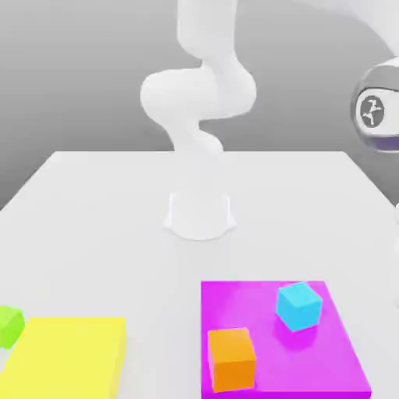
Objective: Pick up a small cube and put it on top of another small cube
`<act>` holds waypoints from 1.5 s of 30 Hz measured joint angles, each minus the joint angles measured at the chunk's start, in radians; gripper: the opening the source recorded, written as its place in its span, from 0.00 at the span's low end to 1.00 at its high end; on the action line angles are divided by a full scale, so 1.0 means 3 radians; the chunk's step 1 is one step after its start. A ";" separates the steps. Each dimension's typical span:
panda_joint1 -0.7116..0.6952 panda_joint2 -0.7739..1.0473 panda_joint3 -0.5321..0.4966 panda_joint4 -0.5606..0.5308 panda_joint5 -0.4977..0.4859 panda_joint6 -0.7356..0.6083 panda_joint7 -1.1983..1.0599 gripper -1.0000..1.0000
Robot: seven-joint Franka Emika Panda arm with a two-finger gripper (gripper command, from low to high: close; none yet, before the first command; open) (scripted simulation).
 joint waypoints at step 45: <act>-0.0358 -0.1339 -0.0136 -0.2093 0.0349 0.0421 -0.1656 1.00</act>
